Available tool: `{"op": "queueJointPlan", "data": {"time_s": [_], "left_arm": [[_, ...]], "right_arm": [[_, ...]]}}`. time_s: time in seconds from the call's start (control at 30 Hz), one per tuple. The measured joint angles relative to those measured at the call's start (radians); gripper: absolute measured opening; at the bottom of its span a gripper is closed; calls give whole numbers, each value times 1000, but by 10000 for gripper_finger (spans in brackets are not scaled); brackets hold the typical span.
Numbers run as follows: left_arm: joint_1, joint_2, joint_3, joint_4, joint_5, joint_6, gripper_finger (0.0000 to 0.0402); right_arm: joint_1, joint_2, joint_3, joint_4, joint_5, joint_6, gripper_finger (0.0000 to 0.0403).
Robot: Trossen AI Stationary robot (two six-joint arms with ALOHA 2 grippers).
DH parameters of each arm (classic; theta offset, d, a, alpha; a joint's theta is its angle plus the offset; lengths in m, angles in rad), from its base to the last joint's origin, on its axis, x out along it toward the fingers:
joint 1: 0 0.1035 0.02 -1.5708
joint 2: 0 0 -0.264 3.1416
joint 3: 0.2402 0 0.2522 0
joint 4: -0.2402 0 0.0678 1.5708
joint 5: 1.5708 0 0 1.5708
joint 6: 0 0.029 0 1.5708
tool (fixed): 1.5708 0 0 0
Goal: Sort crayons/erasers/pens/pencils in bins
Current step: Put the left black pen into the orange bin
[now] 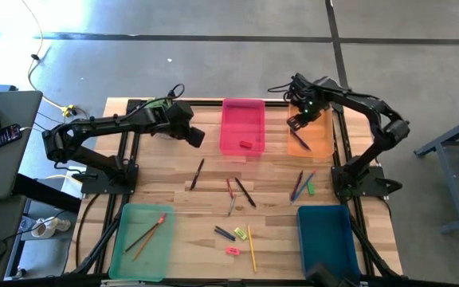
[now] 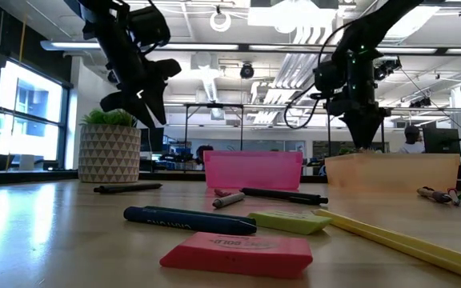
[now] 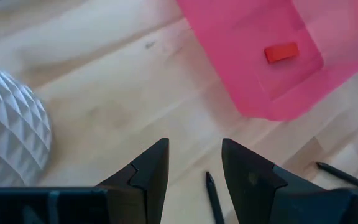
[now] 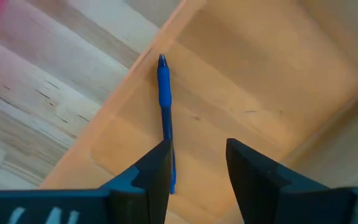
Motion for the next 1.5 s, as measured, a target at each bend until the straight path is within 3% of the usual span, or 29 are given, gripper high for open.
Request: {"op": "queueJointPlan", "data": {"time_s": [0.27, 0.5, 1.13, 1.5], "left_arm": [[-37, 0, 0, -85, -1, -66, 135], [-102, 0, 0, -107, -3, -137, 135], [-340, 0, 0, -159, -8, -334, 135], [-416, 1, 0, -159, -46, -364, 135]], "right_arm": [[20, -113, 0, 11, 0, 69, 138], [104, -174, 0, 12, -4, 173, 138], [470, -179, 0, 11, 2, 399, 138], [591, -179, 0, 11, 61, 493, 138]]}}
